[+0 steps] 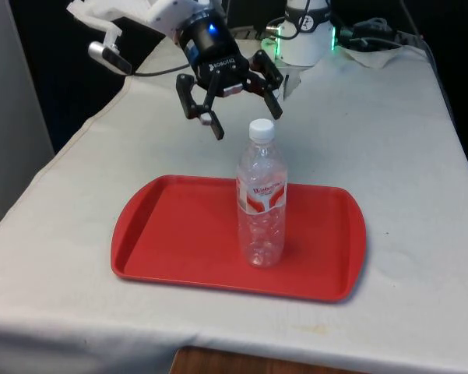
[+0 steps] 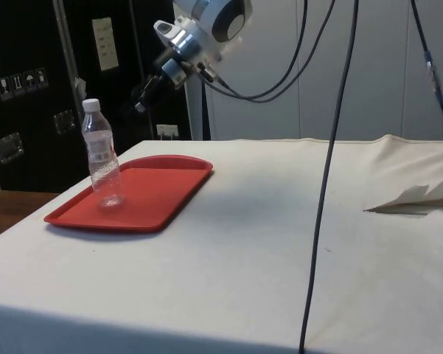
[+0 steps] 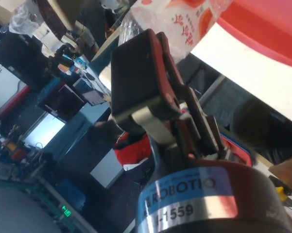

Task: Place the bottle upright on the tray.

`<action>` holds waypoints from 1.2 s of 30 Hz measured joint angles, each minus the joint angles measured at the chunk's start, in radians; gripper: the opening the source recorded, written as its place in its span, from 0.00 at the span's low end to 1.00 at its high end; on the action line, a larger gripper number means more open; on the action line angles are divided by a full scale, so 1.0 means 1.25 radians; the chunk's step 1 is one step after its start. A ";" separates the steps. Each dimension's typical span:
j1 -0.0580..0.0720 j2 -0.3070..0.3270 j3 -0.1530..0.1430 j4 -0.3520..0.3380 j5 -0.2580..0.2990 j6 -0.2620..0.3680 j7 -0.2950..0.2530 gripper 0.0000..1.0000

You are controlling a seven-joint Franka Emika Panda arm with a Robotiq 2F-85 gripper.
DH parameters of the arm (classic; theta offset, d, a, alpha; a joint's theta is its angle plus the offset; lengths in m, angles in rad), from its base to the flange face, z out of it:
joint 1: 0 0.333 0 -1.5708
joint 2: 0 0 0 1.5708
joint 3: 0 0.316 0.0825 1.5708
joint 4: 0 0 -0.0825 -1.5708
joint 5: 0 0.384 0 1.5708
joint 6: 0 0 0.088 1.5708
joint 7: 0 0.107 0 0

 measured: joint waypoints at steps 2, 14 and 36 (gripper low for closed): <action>0.000 -0.008 0.000 -0.006 -0.003 0.000 -0.003 1.00; 0.003 -0.049 -0.001 -0.030 -0.046 0.000 -0.013 1.00; 0.019 -0.081 0.004 -0.036 -0.116 0.002 -0.030 1.00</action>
